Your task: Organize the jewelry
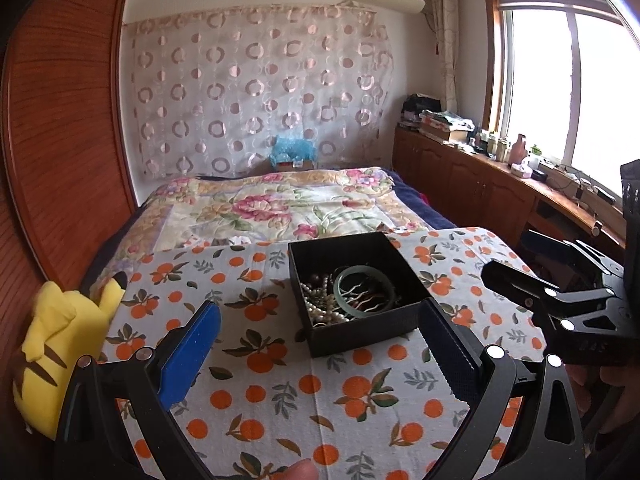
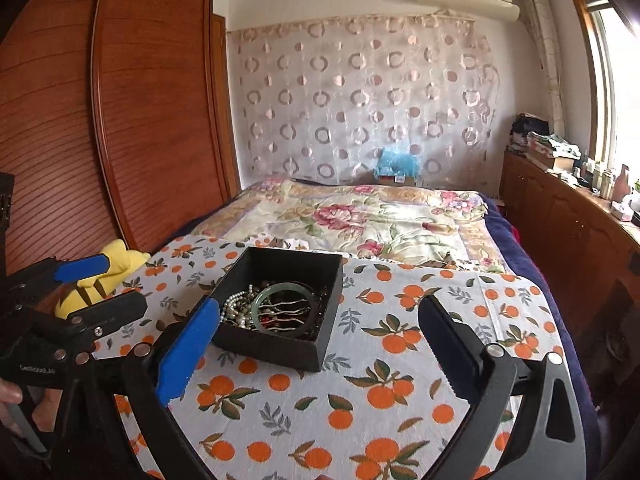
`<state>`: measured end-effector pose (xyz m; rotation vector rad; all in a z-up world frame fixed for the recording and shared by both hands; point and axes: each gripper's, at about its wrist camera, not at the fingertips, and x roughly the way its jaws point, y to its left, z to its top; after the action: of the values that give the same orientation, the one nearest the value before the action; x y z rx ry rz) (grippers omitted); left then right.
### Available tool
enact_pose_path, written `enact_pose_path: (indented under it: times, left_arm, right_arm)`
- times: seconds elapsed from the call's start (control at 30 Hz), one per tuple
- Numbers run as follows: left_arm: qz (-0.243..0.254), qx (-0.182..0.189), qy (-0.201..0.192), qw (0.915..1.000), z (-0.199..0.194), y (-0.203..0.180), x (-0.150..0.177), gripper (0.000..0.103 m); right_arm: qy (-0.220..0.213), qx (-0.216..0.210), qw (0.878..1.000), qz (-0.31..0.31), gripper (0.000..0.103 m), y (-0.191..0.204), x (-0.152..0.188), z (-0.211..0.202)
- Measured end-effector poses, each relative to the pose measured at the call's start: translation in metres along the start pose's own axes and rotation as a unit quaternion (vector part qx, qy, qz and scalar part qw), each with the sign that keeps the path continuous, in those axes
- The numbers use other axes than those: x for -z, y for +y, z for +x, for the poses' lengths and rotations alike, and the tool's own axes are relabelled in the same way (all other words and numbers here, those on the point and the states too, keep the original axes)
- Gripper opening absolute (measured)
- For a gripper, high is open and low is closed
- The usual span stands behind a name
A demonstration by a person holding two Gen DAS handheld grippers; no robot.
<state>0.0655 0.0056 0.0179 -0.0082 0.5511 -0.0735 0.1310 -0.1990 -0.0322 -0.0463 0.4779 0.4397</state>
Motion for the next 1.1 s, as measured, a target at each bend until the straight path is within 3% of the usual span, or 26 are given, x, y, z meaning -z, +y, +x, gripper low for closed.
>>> enact_pose_path:
  times: [0.4, 1.1]
  left_arm:
    - [-0.017, -0.024, 0.001, 0.9996, -0.016, 0.004, 0.013, 0.095]
    - [-0.013, -0.029, -0.003, 0.9995, -0.023, 0.005, 0.020, 0.095]
  right_arm:
    - [-0.027, 0.012, 0.999, 0.020, 0.100, -0.004, 0.016, -0.041]
    - [-0.028, 0.030, 0.999, 0.025, 0.100, -0.009, 0.024, -0.042]
